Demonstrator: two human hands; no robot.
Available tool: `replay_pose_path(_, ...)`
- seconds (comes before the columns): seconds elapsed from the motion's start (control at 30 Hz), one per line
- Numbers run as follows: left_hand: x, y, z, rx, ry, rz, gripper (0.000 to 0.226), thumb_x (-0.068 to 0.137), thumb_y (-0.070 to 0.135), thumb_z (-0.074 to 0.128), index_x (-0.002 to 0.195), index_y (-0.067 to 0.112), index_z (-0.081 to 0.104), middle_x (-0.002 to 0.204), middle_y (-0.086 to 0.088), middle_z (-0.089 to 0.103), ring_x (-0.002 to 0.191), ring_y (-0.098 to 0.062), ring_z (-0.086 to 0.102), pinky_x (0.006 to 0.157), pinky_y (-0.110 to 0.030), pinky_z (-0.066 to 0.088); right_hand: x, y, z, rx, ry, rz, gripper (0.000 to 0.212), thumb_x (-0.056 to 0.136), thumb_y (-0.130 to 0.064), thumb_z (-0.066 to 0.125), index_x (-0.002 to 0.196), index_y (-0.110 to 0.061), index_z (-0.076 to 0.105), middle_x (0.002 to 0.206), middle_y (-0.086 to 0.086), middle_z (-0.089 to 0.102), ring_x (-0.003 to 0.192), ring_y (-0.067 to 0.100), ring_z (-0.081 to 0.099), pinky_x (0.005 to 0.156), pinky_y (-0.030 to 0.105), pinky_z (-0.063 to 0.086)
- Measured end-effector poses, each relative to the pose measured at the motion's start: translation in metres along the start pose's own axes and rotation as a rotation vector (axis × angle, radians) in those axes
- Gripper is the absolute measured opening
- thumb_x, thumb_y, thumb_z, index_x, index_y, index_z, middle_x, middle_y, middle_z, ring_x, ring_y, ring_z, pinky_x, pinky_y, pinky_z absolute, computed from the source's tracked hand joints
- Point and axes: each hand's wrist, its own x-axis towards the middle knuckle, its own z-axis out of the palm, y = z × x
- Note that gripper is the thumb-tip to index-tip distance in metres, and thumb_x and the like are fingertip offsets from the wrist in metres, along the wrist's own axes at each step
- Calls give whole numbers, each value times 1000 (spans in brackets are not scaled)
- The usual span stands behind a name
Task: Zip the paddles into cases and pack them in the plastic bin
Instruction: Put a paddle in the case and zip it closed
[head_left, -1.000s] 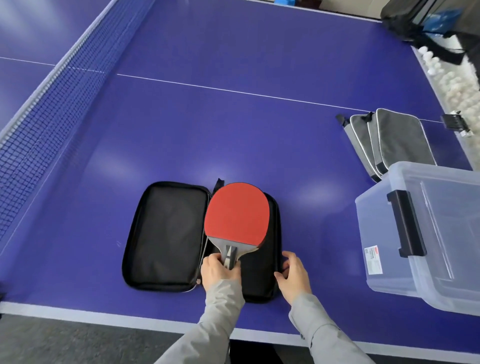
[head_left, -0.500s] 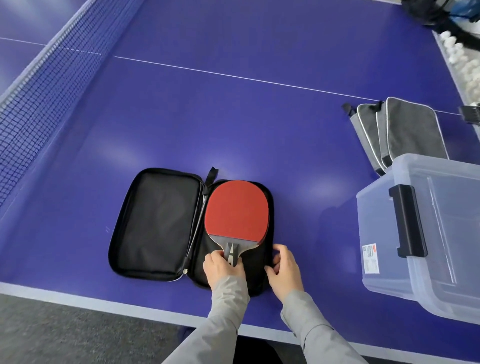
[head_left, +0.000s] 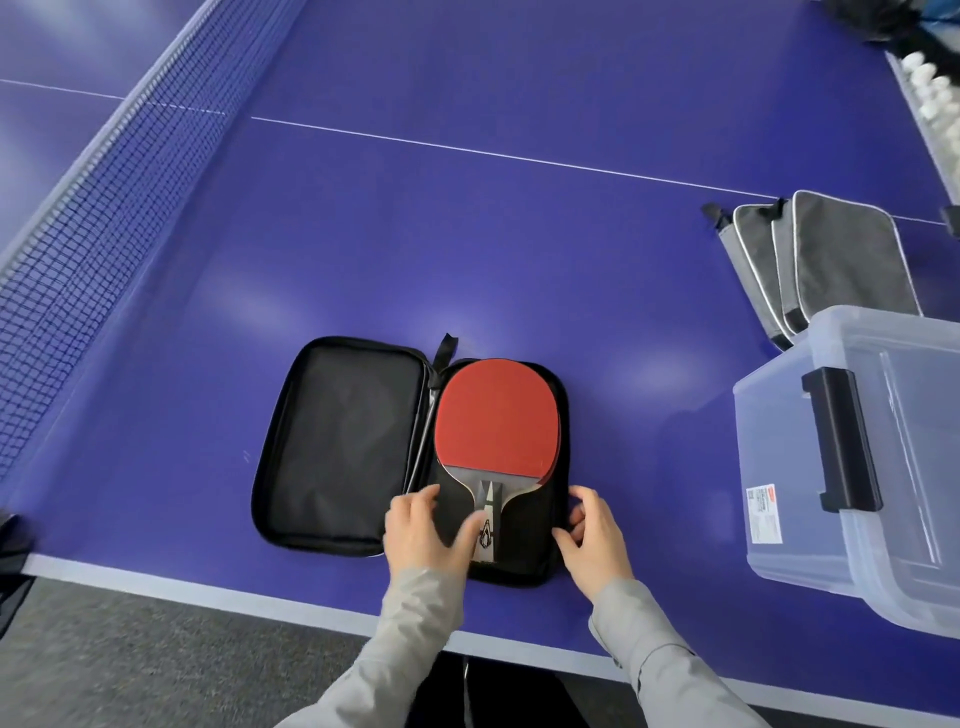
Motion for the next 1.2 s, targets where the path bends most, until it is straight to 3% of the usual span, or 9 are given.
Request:
replay_pose_path(0.1,31,-31,-45,73,257,41,53,69,26,83,113,4,63,112,-19,54,106,-37,50,91,-49,38,0,-1,0,-7,4,-2,45,85,-7,63,125,-19,46,95,-1,49,67,10,49,70,24,47)
replay_pose_path(0.23,76,-73,-92,161,327,-205,60,75,30,77,124,3,55,129,-20,45,120,-39,38,100,-51,29,-1,-2,2,-16,16,12,45,85,-6,62,125,-19,46,94,-2,48,66,9,48,69,22,43)
replay_pose_path(0.47,105,-104,-111,134,121,-244,39,81,27,70,115,10,62,129,-9,43,123,-32,33,105,-43,25,-3,-6,3,-48,36,44,45,86,-6,61,126,-18,46,96,1,49,69,10,49,73,27,47)
replay_pose_path(0.6,94,-101,-122,-187,86,-210,34,85,7,63,119,10,59,120,-9,54,112,-32,53,97,-40,41,-4,-8,3,-54,43,59,44,86,-6,61,126,-18,46,96,0,50,70,9,49,73,26,46)
replay_pose_path(0.77,62,-64,-154,-621,0,-156,54,84,-19,48,119,20,59,107,-9,67,97,-20,64,78,-11,52,-5,-10,4,-48,50,88,44,86,-6,62,126,-17,47,97,1,50,73,12,52,72,26,47)
replay_pose_path(0.87,38,-27,-156,-731,-121,-43,72,78,-29,41,121,26,59,104,-4,71,95,-9,67,84,-16,52,-7,-13,3,-34,53,102,47,86,-5,62,128,-16,47,99,2,50,76,17,54,73,26,46)
replay_pose_path(1.0,7,14,-126,-638,-222,128,75,72,-22,48,127,28,54,119,10,67,113,-4,60,96,-17,46,-11,-28,-4,111,177,78,52,87,-5,62,134,-13,43,118,5,49,89,17,54,78,28,46)
replay_pose_path(1.13,-19,38,-82,-444,-337,324,74,67,-9,53,125,37,46,137,11,50,132,-2,42,108,-14,32,-13,-68,-19,409,337,-38,21,92,-12,58,113,-15,58,115,4,57,96,7,58,78,11,44)
replay_pose_path(1.2,-27,44,-61,-371,-377,362,75,69,-12,54,127,33,44,143,11,39,139,-8,31,113,-16,25,-14,-87,-25,536,282,-30,14,95,-24,54,102,-17,63,111,0,61,102,7,58,87,16,44)
